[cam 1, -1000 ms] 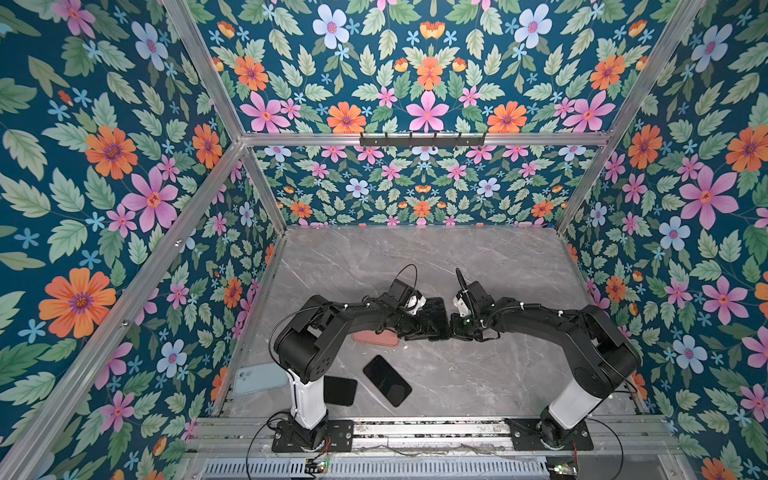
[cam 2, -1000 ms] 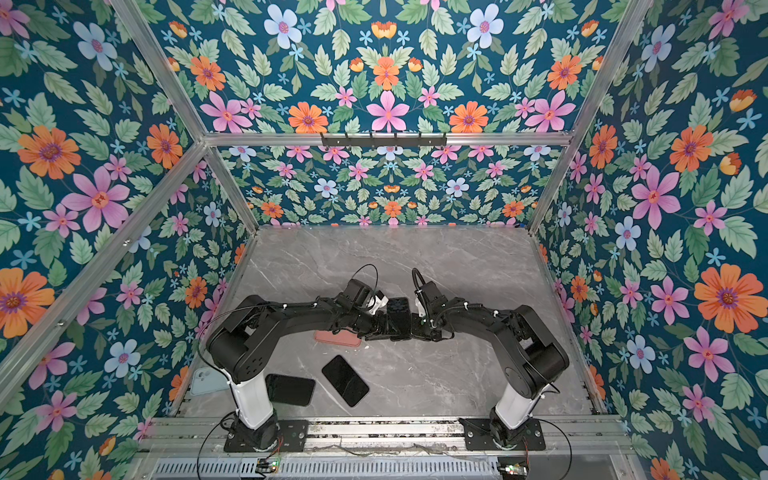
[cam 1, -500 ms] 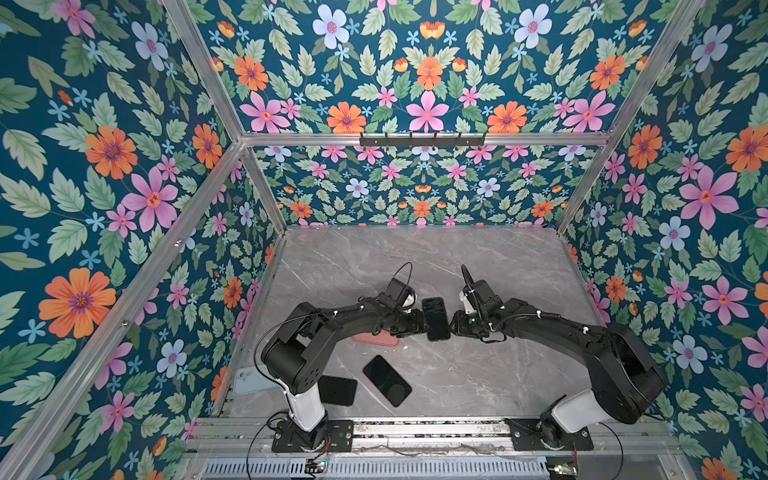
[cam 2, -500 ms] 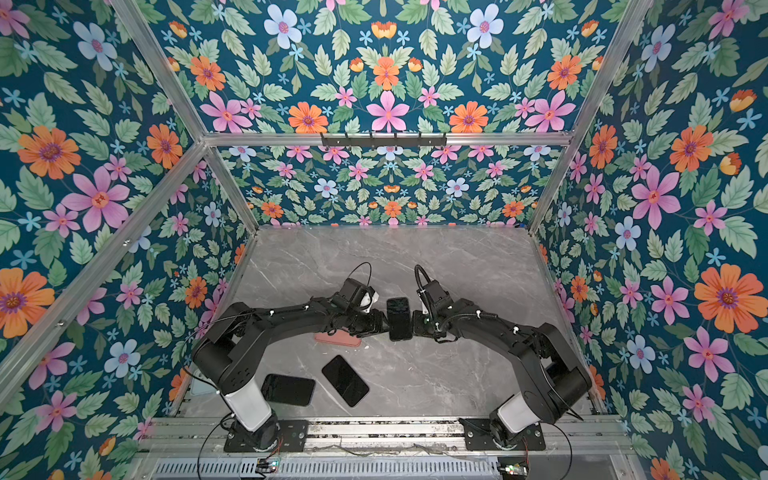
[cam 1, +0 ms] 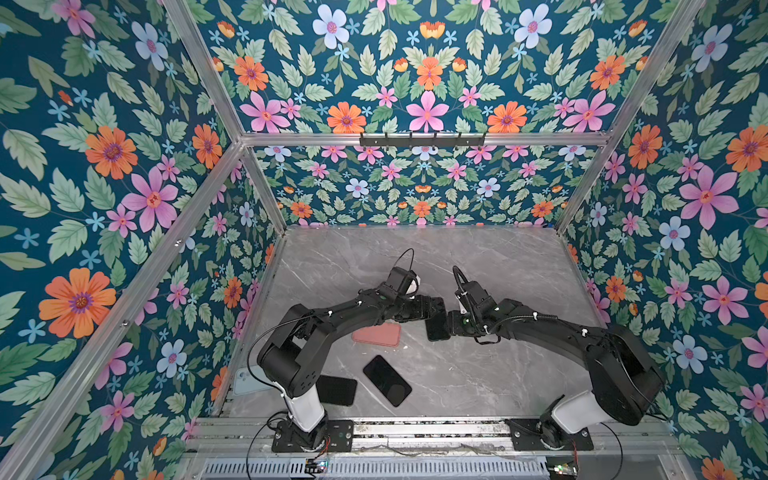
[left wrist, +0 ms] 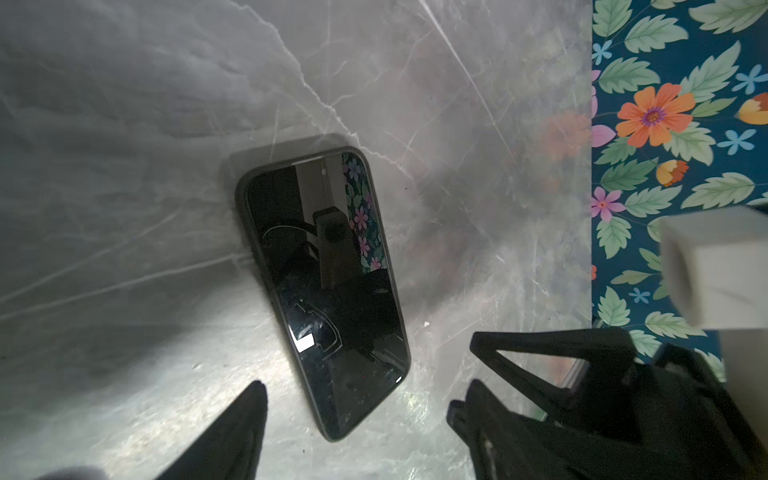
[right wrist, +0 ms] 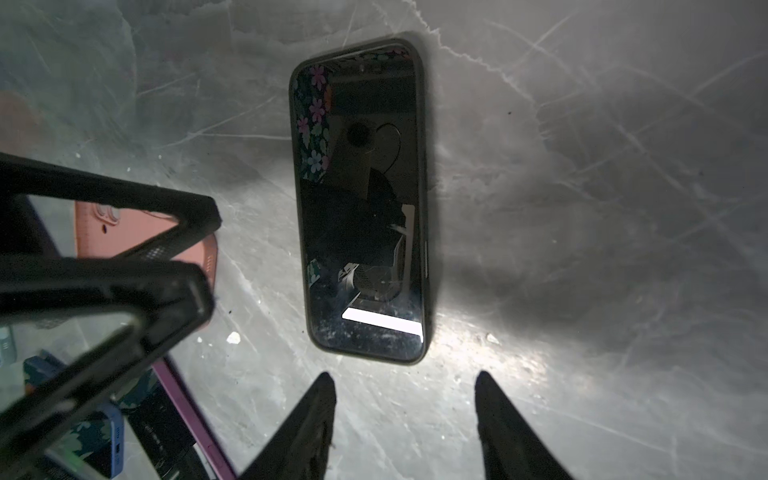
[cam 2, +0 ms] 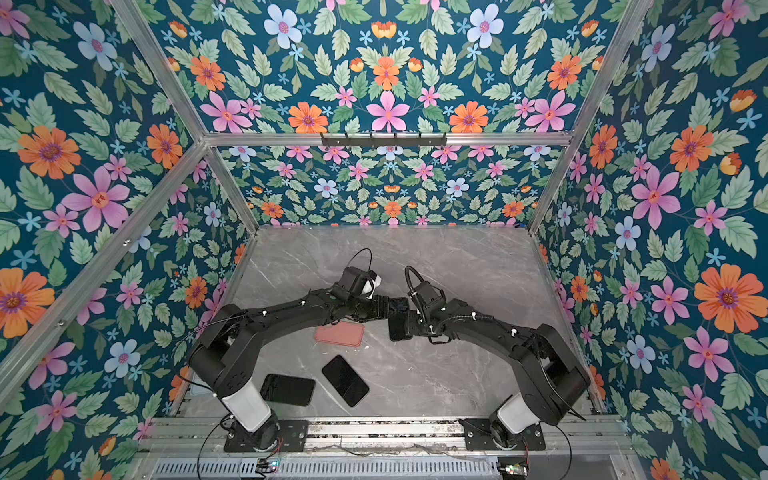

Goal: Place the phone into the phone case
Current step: 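Lower the cased phone onto the table and open both grippers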

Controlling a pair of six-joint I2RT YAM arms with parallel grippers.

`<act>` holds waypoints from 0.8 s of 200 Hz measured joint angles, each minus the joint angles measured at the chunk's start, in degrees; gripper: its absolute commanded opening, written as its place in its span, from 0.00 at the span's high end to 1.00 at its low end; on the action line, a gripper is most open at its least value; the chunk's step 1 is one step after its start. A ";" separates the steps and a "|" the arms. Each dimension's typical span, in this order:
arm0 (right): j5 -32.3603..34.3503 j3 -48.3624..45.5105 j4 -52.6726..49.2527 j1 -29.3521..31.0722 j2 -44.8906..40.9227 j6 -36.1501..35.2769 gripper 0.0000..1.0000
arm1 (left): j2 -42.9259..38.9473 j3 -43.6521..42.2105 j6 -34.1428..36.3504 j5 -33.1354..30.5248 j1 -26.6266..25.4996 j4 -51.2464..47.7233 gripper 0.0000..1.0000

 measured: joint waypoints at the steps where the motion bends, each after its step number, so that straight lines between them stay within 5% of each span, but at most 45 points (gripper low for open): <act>1: 0.17 0.00 0.00 0.11 0.02 0.07 0.44 | -0.02 0.00 0.04 -0.02 0.04 0.00 0.21; 160: 6.64 9.66 -0.35 5.01 11.28 -0.17 0.15 | -9.09 -5.95 3.76 -5.97 6.27 -4.39 0.00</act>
